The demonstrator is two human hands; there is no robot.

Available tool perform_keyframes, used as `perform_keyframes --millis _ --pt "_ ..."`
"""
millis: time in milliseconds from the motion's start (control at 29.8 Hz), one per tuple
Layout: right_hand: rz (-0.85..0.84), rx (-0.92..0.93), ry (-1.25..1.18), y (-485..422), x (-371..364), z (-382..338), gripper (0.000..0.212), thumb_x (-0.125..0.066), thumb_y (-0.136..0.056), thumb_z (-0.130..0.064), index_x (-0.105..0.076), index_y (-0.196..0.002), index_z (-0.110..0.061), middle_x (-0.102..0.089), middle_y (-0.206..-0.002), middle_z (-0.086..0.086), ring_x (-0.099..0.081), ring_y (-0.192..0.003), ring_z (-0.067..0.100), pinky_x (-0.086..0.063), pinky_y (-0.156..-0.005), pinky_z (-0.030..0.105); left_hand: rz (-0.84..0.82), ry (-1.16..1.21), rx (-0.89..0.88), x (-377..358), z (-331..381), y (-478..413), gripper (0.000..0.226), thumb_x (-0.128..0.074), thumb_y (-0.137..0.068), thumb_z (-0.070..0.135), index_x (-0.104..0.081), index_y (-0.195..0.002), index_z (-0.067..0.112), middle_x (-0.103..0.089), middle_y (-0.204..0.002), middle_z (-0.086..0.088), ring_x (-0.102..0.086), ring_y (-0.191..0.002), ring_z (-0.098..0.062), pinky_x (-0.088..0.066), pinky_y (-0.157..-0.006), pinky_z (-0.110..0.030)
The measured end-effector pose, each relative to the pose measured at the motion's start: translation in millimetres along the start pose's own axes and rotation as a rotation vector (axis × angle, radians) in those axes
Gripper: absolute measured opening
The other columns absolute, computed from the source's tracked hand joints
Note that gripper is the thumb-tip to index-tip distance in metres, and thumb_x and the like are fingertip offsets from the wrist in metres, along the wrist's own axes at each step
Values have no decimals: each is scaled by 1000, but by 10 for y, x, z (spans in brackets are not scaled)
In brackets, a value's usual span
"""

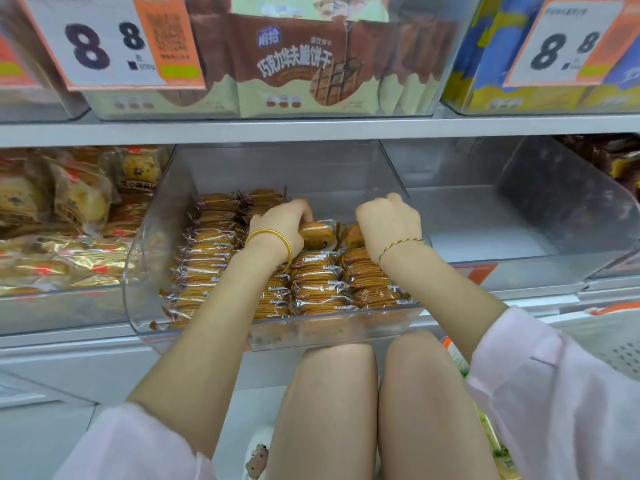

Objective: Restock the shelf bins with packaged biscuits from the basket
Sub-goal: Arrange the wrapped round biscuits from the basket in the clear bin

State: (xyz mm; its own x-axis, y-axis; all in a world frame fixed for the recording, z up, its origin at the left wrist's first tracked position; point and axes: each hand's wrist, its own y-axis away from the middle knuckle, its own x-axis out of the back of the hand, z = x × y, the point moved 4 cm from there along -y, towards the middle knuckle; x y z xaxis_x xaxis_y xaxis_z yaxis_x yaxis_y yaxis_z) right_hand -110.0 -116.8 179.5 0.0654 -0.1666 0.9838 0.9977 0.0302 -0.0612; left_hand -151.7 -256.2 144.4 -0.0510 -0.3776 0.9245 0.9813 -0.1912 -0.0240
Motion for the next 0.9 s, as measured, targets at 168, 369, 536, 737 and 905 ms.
perform_keyframes --millis 168,369,536,737,905 --pt "-46 1 -9 -6 -156 -38 31 -51 -82 10 -61 -108 -4 -61 -109 16 -52 -108 32 -43 -68 34 -22 -174 -46 -34 -13 16 33 -59 -85 4 -54 -105 29 -60 -106 0 -48 -109 -25 -29 -97 -41" --pt "-22 -16 -21 5 -196 -25 26 -53 -83 8 -61 -105 -5 -62 -106 16 -55 -104 32 -47 -72 34 -141 -268 -83 -50 -15 -26 34 -59 -86 4 -49 -108 27 -61 -109 1 -54 -106 -25 -28 -101 -43" --pt "-11 -27 -28 -36 -199 -18 26 -54 -84 6 -60 -107 -5 -62 -106 15 -55 -104 31 -47 -72 32 -122 -342 -89 -35 -6 -32 36 -57 -86 0 -47 -108 26 -61 -104 -2 -53 -103 -26 -29 -101 -44" --pt "-34 6 -14 -31 -191 -6 26 -53 -85 6 -61 -108 -4 -62 -108 16 -57 -103 31 -50 -75 34 -140 -306 -91 -71 -12 -34 36 -56 -86 0 -50 -108 28 -61 -107 -1 -53 -106 -25 -31 -98 -42" --pt "-107 51 -21 4 -222 -3 29 -50 -86 6 -59 -112 -3 -60 -113 17 -50 -112 32 -48 -83 35 -141 -265 -75 -69 4 24 24 -51 -93 11 -52 -111 27 -62 -109 0 -53 -107 -25 -30 -99 -41"
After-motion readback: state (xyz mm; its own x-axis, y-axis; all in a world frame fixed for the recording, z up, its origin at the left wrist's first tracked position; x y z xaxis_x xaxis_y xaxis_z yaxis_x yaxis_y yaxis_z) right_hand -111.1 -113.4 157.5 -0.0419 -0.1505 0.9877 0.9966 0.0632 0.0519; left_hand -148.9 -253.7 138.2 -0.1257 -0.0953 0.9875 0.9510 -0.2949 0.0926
